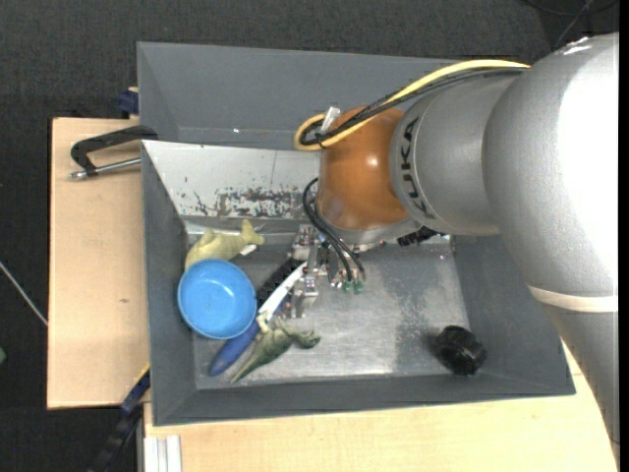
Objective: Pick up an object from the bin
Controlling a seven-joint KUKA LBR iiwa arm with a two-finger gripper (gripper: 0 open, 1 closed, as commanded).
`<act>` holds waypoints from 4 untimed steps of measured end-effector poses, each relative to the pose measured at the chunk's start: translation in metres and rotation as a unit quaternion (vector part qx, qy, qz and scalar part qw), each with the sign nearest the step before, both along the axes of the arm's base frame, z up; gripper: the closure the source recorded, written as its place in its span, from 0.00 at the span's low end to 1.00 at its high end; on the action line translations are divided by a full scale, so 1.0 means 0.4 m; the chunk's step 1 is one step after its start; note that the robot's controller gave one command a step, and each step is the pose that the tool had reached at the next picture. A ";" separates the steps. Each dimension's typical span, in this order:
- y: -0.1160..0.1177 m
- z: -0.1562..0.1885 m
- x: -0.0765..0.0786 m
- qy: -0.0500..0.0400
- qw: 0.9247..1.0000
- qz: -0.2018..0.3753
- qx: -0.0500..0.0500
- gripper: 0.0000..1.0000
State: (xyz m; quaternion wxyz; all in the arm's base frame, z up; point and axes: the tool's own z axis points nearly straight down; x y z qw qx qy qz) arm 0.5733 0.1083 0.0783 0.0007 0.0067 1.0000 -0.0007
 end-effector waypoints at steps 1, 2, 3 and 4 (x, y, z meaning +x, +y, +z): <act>0.042 -0.003 0.000 -0.003 0.993 -0.119 -0.006 1.00; 0.032 -0.003 0.026 0.010 0.973 -0.232 -0.006 1.00; 0.012 -0.006 0.054 0.008 0.987 -0.161 0.001 1.00; 0.046 0.283 0.062 -0.004 0.986 -0.164 0.003 1.00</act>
Offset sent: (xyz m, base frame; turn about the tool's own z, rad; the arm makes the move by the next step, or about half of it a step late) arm -0.0048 0.0254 -0.0083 0.2459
